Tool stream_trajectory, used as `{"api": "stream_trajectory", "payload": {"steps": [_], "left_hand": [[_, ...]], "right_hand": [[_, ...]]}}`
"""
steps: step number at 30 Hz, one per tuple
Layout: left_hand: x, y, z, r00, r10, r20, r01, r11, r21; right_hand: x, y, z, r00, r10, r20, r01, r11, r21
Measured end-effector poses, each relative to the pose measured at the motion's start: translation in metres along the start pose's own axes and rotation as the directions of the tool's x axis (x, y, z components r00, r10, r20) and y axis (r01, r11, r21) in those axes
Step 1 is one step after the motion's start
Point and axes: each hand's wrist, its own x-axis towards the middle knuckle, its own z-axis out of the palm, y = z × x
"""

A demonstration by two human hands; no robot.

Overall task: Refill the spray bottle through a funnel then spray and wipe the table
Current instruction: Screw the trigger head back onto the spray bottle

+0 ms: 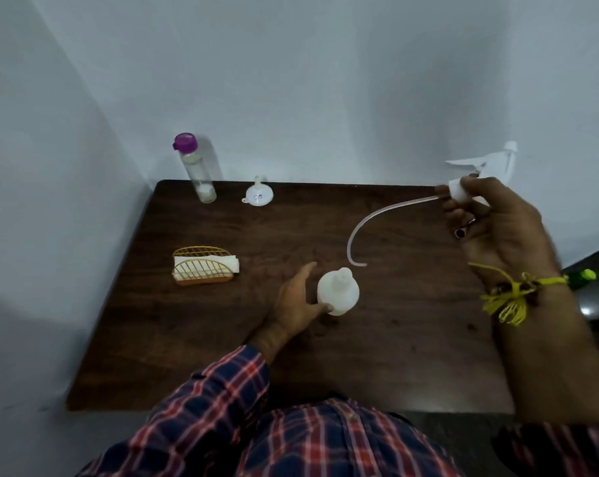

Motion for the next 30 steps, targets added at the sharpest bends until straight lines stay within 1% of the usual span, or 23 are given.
{"api": "stream_trajectory", "payload": {"steps": [3, 6, 8, 16, 22, 30], "left_hand": [[0.007, 0.007, 0.01, 1.0, -0.02, 0.019, 0.02, 1.0, 0.0], [0.014, 0.009, 0.02, 0.999, -0.031, 0.027, 0.031, 1.0, 0.004], [0.016, 0.01, 0.025, 0.999, -0.033, 0.016, 0.033, 0.999, 0.001], [0.027, 0.012, 0.039, 0.999, -0.017, -0.046, 0.017, 1.0, 0.009], [0.03, 0.014, 0.04, 0.996, 0.011, -0.092, -0.012, 1.0, -0.011], [0.03, 0.014, 0.039, 0.992, 0.041, -0.123, -0.043, 0.999, -0.014]], "right_hand": [[0.016, -0.011, -0.018, 0.991, 0.135, -0.028, -0.129, 0.98, 0.15], [0.028, -0.011, -0.03, 0.979, 0.203, -0.034, -0.187, 0.945, 0.27], [0.034, -0.007, -0.037, 0.97, 0.238, -0.04, -0.214, 0.926, 0.311], [0.054, 0.023, -0.059, 0.932, 0.362, -0.017, -0.331, 0.868, 0.371], [0.062, 0.037, -0.061, 0.904, 0.426, -0.036, -0.375, 0.83, 0.413], [0.067, 0.047, -0.064, 0.896, 0.442, -0.048, -0.389, 0.832, 0.396]]}}
